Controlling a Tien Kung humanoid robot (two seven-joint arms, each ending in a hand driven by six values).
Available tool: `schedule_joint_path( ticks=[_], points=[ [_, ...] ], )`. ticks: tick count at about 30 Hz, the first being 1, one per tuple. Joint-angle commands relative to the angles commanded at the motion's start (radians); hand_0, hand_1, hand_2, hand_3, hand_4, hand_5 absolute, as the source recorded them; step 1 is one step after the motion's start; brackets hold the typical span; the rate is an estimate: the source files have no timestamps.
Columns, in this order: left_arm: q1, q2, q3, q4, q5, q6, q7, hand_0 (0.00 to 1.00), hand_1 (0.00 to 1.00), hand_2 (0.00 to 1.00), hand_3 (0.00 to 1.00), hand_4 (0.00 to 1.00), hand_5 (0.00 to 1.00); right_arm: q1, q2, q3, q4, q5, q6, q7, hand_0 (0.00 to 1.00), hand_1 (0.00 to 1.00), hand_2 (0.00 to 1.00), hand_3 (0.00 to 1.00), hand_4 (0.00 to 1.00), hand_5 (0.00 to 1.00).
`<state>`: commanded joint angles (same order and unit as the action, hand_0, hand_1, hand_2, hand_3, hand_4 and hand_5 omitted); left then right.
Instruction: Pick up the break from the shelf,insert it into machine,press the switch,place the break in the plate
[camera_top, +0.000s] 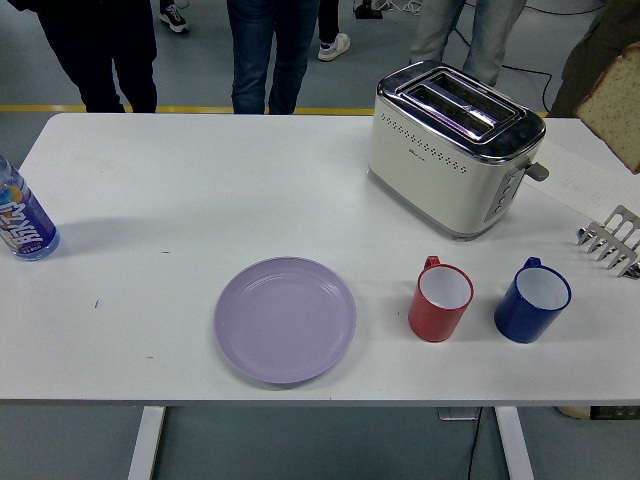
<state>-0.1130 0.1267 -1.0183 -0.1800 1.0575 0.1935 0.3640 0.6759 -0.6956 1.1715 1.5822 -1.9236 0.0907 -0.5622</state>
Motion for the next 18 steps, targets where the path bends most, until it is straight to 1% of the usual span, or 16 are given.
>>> schedule_joint_path(
  ticks=[9, 18],
  points=[
    [-0.006, 0.003, 0.005, 0.000, -0.005, 0.002, -0.001, 0.630, 0.488, 0.464, 0.539, 0.334, 0.810, 0.042, 0.002, -0.015, 0.002, 0.028, 0.004, 0.001, 0.093, 0.196, 0.420, 0.478, 0.508, 0.094],
    [-0.010, 0.004, 0.009, 0.000, -0.013, 0.003, -0.002, 0.630, 0.488, 0.465, 0.539, 0.334, 0.812, 0.082, 0.013, -0.040, -0.005, 0.035, 0.005, 0.003, 0.091, 0.195, 0.419, 0.477, 0.509, 0.096]
  ],
)
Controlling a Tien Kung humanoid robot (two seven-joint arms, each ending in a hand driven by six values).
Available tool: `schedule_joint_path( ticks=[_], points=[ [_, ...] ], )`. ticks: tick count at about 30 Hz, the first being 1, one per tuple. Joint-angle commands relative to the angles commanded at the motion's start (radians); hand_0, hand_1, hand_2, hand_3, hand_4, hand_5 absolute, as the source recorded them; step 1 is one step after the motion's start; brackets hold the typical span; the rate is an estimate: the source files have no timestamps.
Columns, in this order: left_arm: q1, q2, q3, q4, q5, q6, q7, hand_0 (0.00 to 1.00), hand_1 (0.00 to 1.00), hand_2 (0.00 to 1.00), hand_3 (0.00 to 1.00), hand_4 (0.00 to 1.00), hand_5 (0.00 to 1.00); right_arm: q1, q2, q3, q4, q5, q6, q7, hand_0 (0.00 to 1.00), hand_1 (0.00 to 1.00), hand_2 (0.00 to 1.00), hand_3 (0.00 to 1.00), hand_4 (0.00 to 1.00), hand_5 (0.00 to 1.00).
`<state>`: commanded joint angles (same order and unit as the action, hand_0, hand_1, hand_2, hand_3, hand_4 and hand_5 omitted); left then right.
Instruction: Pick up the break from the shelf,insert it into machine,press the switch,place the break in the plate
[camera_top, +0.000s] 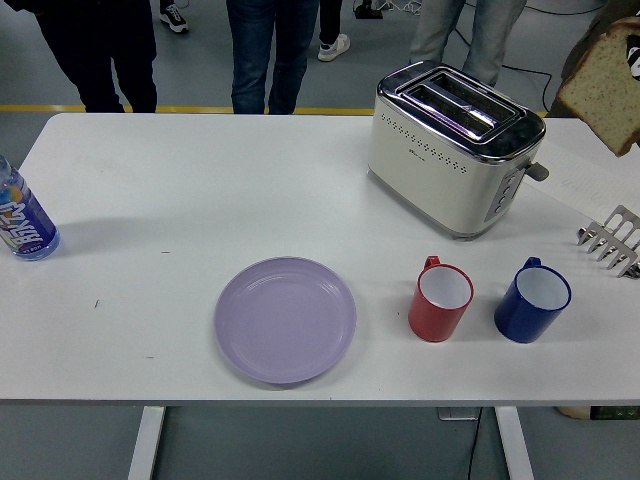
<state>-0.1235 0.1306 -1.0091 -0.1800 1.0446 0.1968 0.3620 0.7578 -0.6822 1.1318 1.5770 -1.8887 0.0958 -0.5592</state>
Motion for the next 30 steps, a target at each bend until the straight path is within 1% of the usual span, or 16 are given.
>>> schedule_joint_path(
  ticks=[12, 30],
  points=[
    [-0.003, 0.000, 0.003, 0.000, -0.002, 0.000, 0.000, 0.630, 0.488, 0.462, 0.540, 0.334, 0.813, 0.054, 0.024, -0.033, -0.027, 0.008, -0.001, 0.003, 0.089, 0.193, 0.420, 0.477, 0.509, 0.097],
    [-0.009, 0.001, 0.007, 0.000, -0.005, 0.003, -0.002, 0.630, 0.487, 0.458, 0.540, 0.335, 0.812, 0.100, 0.047, -0.070, -0.047, 0.013, -0.001, 0.005, 0.088, 0.192, 0.420, 0.477, 0.513, 0.099]
  ],
)
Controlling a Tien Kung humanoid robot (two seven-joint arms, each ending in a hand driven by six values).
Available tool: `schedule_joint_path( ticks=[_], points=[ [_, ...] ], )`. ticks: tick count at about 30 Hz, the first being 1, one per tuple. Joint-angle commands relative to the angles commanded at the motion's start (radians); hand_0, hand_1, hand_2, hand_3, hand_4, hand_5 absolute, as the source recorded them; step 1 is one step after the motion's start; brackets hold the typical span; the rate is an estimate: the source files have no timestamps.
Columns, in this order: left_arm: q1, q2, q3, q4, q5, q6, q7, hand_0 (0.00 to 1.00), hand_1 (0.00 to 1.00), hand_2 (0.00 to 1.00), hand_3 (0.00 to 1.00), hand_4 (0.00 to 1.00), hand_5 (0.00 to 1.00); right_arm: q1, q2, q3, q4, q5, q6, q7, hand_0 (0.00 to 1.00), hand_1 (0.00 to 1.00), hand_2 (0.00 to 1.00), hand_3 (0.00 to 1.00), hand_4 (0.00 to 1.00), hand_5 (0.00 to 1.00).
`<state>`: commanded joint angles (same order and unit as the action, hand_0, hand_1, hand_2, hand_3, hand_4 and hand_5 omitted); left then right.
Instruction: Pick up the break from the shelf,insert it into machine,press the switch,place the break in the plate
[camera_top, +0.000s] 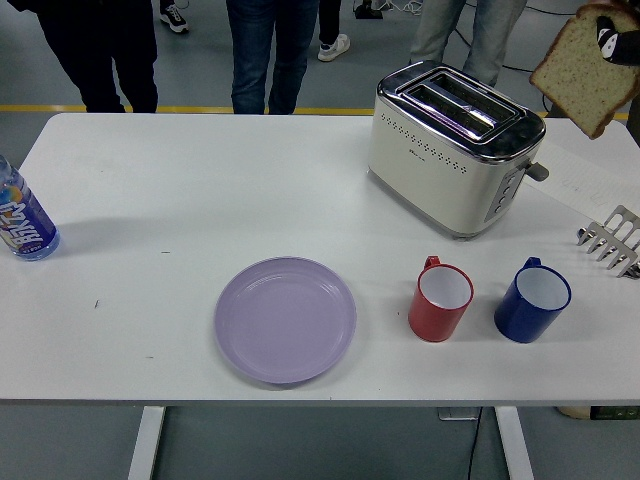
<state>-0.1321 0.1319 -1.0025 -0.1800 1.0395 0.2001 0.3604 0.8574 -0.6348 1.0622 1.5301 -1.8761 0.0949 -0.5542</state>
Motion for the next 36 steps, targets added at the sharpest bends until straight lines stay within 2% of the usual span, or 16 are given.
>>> schedule_joint_path(
  ticks=[11, 19, 36],
  points=[
    [-0.003, 0.000, 0.004, 0.000, -0.004, 0.000, 0.000, 0.630, 0.489, 0.459, 0.539, 0.335, 0.812, 0.049, 0.030, -0.035, -0.041, 0.023, -0.006, 0.017, 0.086, 0.191, 0.420, 0.476, 0.515, 0.099],
    [-0.005, 0.001, 0.004, 0.000, -0.003, 0.000, 0.002, 0.629, 0.489, 0.458, 0.540, 0.336, 0.812, 0.109, 0.063, -0.085, -0.109, 0.032, -0.015, 0.062, 0.085, 0.190, 0.419, 0.475, 0.517, 0.099],
    [-0.001, 0.002, 0.004, 0.000, 0.001, -0.001, 0.004, 0.630, 0.488, 0.458, 0.540, 0.336, 0.808, 0.169, 0.121, -0.147, -0.217, 0.017, -0.041, 0.169, 0.081, 0.191, 0.420, 0.475, 0.521, 0.096]
  ],
)
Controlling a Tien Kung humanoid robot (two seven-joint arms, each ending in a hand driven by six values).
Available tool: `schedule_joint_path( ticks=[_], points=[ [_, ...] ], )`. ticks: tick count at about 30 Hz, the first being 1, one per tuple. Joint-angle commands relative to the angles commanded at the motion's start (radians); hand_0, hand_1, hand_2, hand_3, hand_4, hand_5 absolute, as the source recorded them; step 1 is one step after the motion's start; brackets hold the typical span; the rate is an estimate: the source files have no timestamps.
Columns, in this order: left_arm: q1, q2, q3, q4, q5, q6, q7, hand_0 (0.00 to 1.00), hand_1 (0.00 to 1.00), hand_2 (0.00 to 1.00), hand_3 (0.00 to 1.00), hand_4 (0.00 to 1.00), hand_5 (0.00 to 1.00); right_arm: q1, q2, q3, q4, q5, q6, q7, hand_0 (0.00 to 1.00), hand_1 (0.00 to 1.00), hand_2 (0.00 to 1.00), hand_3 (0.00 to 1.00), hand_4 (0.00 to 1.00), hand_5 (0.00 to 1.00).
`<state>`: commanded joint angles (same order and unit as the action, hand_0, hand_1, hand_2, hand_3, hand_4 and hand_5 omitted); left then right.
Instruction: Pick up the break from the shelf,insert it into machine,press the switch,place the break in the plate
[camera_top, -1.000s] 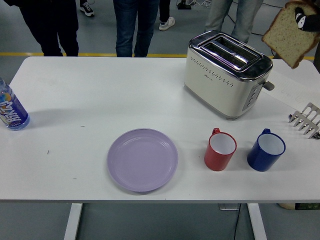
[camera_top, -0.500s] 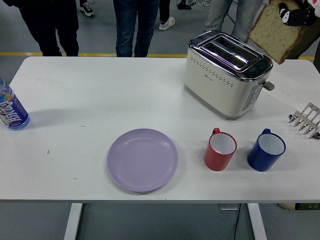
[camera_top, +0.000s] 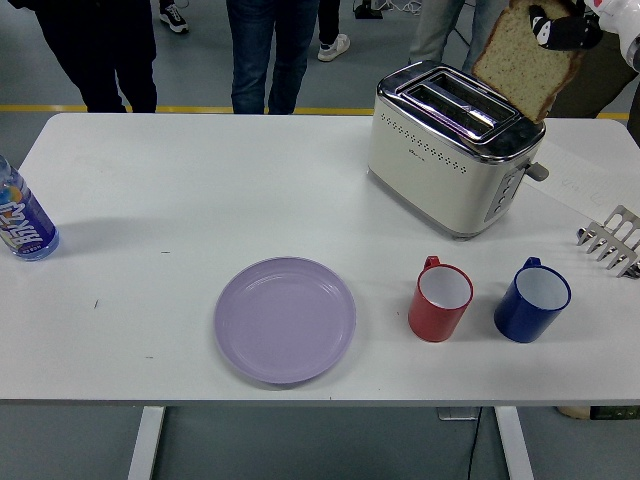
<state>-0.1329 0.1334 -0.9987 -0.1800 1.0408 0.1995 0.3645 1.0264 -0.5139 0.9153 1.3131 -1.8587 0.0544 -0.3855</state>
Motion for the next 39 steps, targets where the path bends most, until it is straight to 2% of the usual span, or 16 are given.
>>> schedule_joint_path(
  ticks=[11, 27, 39],
  points=[
    [0.000, 0.002, 0.003, 0.000, -0.003, 0.001, 0.000, 0.630, 0.489, 0.459, 0.540, 0.334, 0.805, 0.042, 0.033, -0.032, -0.045, 0.004, 0.012, 0.023, 0.080, 0.190, 0.420, 0.474, 0.525, 0.096],
    [-0.006, 0.004, 0.002, 0.000, 0.001, 0.001, 0.001, 0.630, 0.488, 0.455, 0.540, 0.336, 0.803, 0.095, 0.126, -0.054, -0.149, 0.003, -0.001, 0.026, 0.077, 0.189, 0.419, 0.472, 0.528, 0.095],
    [-0.008, 0.004, 0.002, 0.000, 0.002, 0.002, 0.001, 0.630, 0.488, 0.454, 0.540, 0.337, 0.802, 0.109, 0.162, -0.073, -0.211, 0.000, -0.013, 0.039, 0.075, 0.187, 0.418, 0.470, 0.531, 0.095]
  ],
)
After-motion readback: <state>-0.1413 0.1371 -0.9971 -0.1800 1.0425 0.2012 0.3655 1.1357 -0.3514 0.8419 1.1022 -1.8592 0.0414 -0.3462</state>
